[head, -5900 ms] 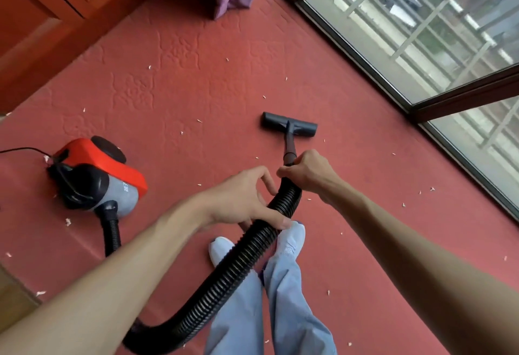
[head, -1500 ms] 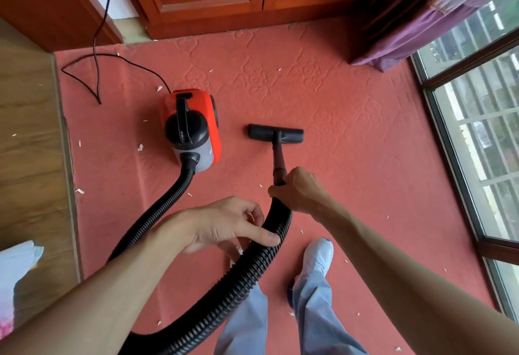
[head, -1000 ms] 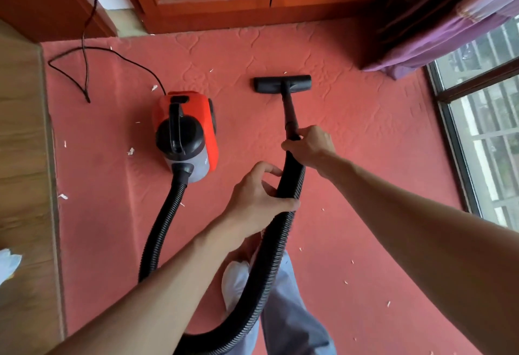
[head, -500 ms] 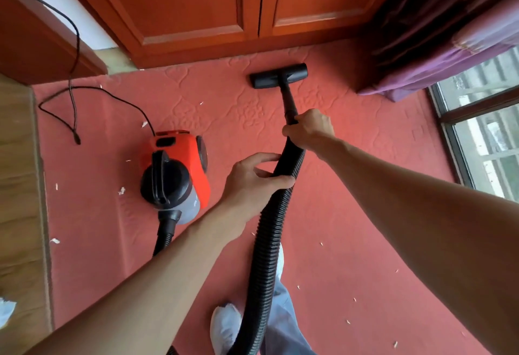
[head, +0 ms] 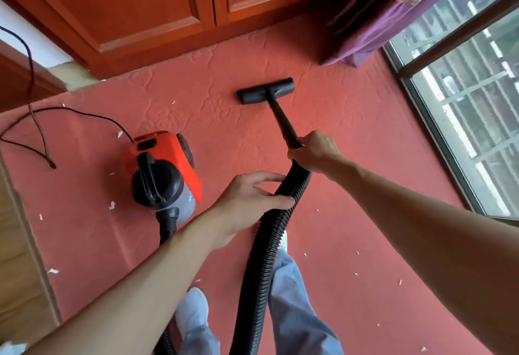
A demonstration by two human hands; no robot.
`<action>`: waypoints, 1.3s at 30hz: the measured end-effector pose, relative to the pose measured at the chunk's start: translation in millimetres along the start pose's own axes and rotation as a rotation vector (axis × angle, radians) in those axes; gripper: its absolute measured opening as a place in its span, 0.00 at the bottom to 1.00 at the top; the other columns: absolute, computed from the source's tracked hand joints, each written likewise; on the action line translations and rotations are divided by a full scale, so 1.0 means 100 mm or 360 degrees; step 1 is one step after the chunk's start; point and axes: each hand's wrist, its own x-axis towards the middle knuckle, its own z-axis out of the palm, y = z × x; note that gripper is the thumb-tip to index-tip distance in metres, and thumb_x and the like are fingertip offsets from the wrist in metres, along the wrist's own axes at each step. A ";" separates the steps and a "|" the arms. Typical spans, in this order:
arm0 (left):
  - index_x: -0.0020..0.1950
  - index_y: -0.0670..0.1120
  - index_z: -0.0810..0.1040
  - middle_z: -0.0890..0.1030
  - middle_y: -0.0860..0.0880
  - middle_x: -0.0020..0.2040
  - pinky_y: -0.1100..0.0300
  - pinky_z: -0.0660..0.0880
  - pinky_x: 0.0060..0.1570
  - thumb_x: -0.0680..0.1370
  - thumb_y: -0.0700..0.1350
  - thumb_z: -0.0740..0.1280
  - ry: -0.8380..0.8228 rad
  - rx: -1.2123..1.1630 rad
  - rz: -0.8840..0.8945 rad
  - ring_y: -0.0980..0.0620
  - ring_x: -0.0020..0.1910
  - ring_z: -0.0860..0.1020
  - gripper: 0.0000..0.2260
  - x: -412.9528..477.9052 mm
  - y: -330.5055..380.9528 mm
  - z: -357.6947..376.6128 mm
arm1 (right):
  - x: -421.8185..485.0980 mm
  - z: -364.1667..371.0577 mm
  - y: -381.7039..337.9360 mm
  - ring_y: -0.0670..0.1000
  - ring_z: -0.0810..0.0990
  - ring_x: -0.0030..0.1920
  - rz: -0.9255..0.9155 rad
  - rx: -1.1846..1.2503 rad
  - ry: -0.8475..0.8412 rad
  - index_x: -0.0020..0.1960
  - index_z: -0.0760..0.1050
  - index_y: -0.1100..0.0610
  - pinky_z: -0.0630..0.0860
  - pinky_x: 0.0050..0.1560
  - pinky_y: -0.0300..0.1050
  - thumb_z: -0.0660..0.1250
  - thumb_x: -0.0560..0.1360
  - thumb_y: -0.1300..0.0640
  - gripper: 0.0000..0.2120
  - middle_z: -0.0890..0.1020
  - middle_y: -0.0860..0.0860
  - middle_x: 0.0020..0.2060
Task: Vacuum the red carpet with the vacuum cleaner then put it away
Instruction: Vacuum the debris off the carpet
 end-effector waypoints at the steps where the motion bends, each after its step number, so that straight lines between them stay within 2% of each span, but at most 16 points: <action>1: 0.59 0.56 0.82 0.87 0.46 0.46 0.60 0.76 0.53 0.73 0.43 0.76 -0.0064 0.0040 -0.0009 0.49 0.50 0.85 0.16 -0.11 -0.05 0.00 | -0.16 0.05 0.07 0.60 0.81 0.48 0.0049 0.0019 0.0003 0.56 0.81 0.57 0.69 0.37 0.45 0.69 0.69 0.53 0.17 0.81 0.57 0.44; 6: 0.59 0.51 0.83 0.86 0.43 0.51 0.63 0.75 0.51 0.73 0.42 0.76 -0.0286 0.0131 -0.0028 0.53 0.47 0.83 0.15 -0.59 -0.32 -0.04 | -0.97 0.31 0.32 0.57 0.78 0.42 0.0302 0.0203 0.0026 0.51 0.82 0.60 0.68 0.35 0.44 0.70 0.68 0.54 0.15 0.78 0.56 0.39; 8: 0.59 0.50 0.83 0.85 0.44 0.52 0.62 0.75 0.52 0.72 0.43 0.77 -0.0366 0.0172 -0.0039 0.53 0.47 0.82 0.16 -0.74 -0.40 -0.04 | -1.27 0.37 0.40 0.56 0.77 0.40 0.0403 0.0281 0.0030 0.49 0.82 0.61 0.67 0.31 0.42 0.71 0.67 0.55 0.14 0.78 0.55 0.38; 12: 0.59 0.49 0.83 0.83 0.45 0.46 0.54 0.77 0.53 0.73 0.40 0.76 -0.0579 0.0271 -0.0113 0.48 0.44 0.81 0.15 -0.98 -0.57 0.02 | -1.80 0.51 0.57 0.54 0.74 0.34 0.0530 0.0355 0.0001 0.46 0.81 0.62 0.63 0.27 0.41 0.70 0.67 0.56 0.12 0.75 0.53 0.32; 16: 0.60 0.48 0.83 0.82 0.46 0.42 0.50 0.78 0.58 0.73 0.39 0.76 -0.0702 0.0368 -0.0191 0.48 0.42 0.81 0.16 -1.11 -0.86 0.11 | -2.20 0.75 0.79 0.54 0.73 0.34 0.0597 0.0313 -0.0036 0.47 0.81 0.61 0.62 0.26 0.41 0.69 0.68 0.56 0.11 0.74 0.53 0.32; 18: 0.60 0.48 0.84 0.82 0.49 0.39 0.51 0.78 0.58 0.73 0.39 0.76 -0.0740 0.0391 -0.0227 0.50 0.40 0.81 0.16 -1.15 -1.00 0.15 | -2.36 0.90 0.91 0.54 0.73 0.33 0.0631 0.0337 -0.0017 0.47 0.81 0.62 0.62 0.26 0.41 0.68 0.68 0.56 0.11 0.75 0.53 0.32; 22: 0.62 0.49 0.83 0.81 0.52 0.36 0.59 0.78 0.47 0.73 0.39 0.76 -0.0784 0.0481 -0.0274 0.53 0.35 0.80 0.18 -1.20 -1.29 0.24 | -2.58 1.23 1.13 0.57 0.76 0.36 0.0701 0.0374 0.0092 0.47 0.82 0.59 0.64 0.27 0.41 0.66 0.69 0.56 0.11 0.76 0.55 0.33; 25: 0.63 0.48 0.82 0.81 0.51 0.37 0.58 0.77 0.47 0.73 0.38 0.76 -0.0781 0.0497 -0.0288 0.52 0.36 0.79 0.19 -1.25 -1.49 0.36 | -2.71 1.37 1.29 0.58 0.78 0.36 0.0727 0.0411 0.0125 0.47 0.81 0.60 0.66 0.28 0.42 0.65 0.69 0.56 0.11 0.78 0.55 0.34; 30: 0.63 0.50 0.83 0.82 0.51 0.40 0.62 0.77 0.43 0.73 0.40 0.76 -0.0788 0.0588 -0.0234 0.54 0.38 0.81 0.19 -1.48 -1.68 0.62 | -3.06 1.46 1.56 0.54 0.73 0.31 0.0809 0.0569 0.0091 0.46 0.80 0.63 0.64 0.27 0.40 0.66 0.69 0.57 0.11 0.76 0.54 0.32; 33: 0.61 0.51 0.84 0.82 0.51 0.39 0.64 0.76 0.38 0.73 0.40 0.76 -0.0831 0.0689 -0.0202 0.56 0.34 0.79 0.18 -1.69 -1.76 0.75 | -3.37 1.49 1.65 0.53 0.73 0.31 0.0861 0.0657 0.0052 0.46 0.80 0.64 0.64 0.27 0.40 0.67 0.69 0.57 0.11 0.75 0.53 0.32; 37: 0.61 0.52 0.84 0.83 0.50 0.41 0.60 0.77 0.46 0.73 0.40 0.76 -0.0900 0.0812 -0.0176 0.56 0.38 0.81 0.18 -2.02 -1.83 0.78 | -3.80 1.55 1.69 0.51 0.75 0.25 0.0892 0.0853 -0.0021 0.47 0.79 0.65 0.67 0.23 0.36 0.68 0.68 0.58 0.12 0.77 0.54 0.30; 39: 0.61 0.53 0.83 0.84 0.50 0.43 0.62 0.77 0.45 0.73 0.40 0.76 -0.0915 0.0869 -0.0187 0.56 0.39 0.81 0.18 -2.22 -1.85 0.76 | -4.00 1.60 1.68 0.51 0.77 0.22 0.0899 0.1012 -0.0053 0.47 0.79 0.67 0.70 0.21 0.36 0.69 0.68 0.59 0.12 0.78 0.55 0.30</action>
